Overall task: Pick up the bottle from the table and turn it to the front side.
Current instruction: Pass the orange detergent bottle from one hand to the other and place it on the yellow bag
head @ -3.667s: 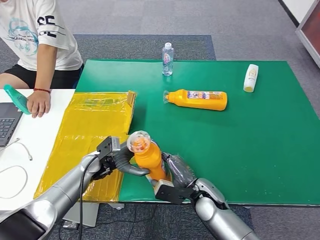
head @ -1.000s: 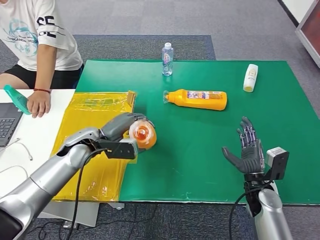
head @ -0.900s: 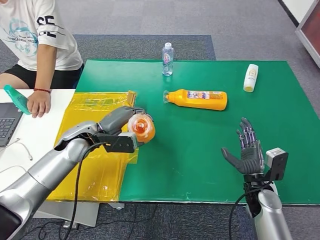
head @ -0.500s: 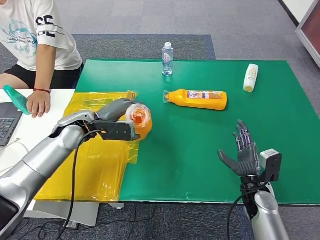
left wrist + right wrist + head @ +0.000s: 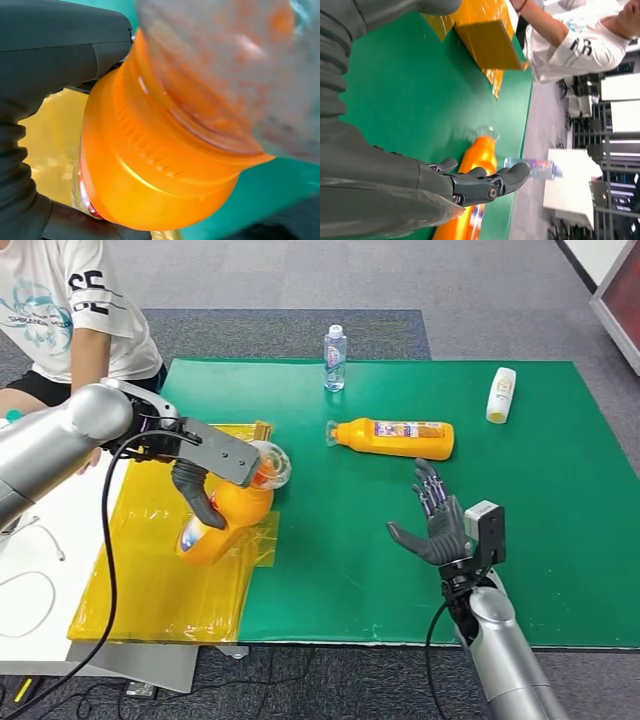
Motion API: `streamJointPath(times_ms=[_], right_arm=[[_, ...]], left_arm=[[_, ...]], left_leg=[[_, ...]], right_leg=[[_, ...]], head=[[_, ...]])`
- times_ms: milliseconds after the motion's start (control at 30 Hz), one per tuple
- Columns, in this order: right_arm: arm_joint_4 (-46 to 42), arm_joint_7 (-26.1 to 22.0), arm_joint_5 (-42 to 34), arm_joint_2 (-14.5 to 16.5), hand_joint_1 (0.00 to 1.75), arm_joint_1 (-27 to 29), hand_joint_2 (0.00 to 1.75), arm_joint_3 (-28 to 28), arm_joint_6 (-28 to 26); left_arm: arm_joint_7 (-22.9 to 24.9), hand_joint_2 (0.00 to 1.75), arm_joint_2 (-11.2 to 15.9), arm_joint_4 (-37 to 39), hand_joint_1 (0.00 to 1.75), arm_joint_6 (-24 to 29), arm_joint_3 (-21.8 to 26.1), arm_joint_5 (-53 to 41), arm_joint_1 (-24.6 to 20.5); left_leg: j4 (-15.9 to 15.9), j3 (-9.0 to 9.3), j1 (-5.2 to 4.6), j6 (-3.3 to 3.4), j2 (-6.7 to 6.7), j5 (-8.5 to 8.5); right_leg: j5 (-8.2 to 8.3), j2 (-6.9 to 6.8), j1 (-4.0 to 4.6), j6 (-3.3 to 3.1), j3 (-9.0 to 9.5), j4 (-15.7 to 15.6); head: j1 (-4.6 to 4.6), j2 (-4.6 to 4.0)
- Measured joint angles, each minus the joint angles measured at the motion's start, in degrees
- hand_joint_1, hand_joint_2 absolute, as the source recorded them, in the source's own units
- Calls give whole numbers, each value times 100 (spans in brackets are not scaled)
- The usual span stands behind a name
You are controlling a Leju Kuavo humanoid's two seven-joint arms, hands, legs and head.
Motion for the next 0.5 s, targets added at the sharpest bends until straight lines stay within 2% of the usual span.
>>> streamJointPath(times_ms=[100, 167, 500], right_arm=[[47, 25, -45, 16, 0, -26, 175, 123, -105], [60, 39, -68, 18, 0, -22, 175, 169, -166], [70, 96, -55, 22, 0, -9, 175, 289, -348]], left_arm=[[300, 175, -12, -41, 175, 189, -431, -246, -241], [326, 175, -33, -43, 175, 331, -610, -607, -313], [-167, 175, -267, 194, 175, 760, -1085, -2242, -163]], left_leg=[[0, 0, -2, 0, 0, -1], [0, 0, -3, 0, 0, 0], [0, 0, -3, 1, 0, 0]], right_leg=[[2, 1, -4, 2, -1, -1], [2, 1, -5, 2, -1, -1], [2, 0, -5, 3, -1, -1]], head=[[-1, 0], [-1, 0], [-1, 0]])
